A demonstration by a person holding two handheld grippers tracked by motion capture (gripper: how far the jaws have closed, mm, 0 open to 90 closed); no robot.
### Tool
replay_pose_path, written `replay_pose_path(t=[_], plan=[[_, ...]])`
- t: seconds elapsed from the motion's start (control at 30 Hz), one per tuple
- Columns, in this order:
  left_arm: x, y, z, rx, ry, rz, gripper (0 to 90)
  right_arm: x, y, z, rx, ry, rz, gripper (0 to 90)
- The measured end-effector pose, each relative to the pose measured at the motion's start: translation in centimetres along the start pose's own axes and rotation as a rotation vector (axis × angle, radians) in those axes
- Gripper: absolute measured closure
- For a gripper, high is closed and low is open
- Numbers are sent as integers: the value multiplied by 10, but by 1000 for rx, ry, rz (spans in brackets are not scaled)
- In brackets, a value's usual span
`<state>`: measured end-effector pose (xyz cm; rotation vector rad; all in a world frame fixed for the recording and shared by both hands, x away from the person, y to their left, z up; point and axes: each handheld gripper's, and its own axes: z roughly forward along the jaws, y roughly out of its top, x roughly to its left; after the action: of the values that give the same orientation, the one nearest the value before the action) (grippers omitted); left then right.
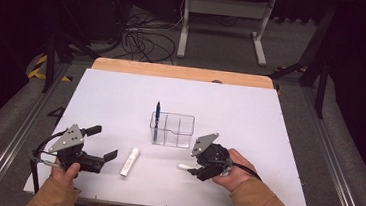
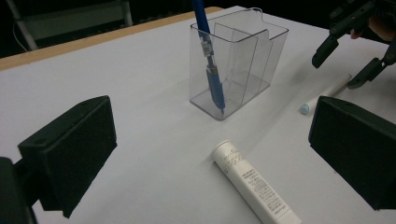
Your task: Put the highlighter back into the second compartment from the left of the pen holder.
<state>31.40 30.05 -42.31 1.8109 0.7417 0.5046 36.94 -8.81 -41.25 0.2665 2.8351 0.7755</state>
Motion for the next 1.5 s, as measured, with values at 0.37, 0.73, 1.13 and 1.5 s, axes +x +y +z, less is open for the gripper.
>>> replay_pose_path(t=[0.37,0.73,1.13,1.5], plan=[[1,-1,-1,2,-4,-9,16,4,10,11,113,0,-74,569],[2,-1,-1,-1,-5,-23,18,6,15,22,208,-3,-84,692],[2,-1,-1,-1,-4,-24,18,5,15,32,270,-7,-76,780],[2,-1,-2,-1,-3,-25,18,5,16,33,274,-7,-83,782]])
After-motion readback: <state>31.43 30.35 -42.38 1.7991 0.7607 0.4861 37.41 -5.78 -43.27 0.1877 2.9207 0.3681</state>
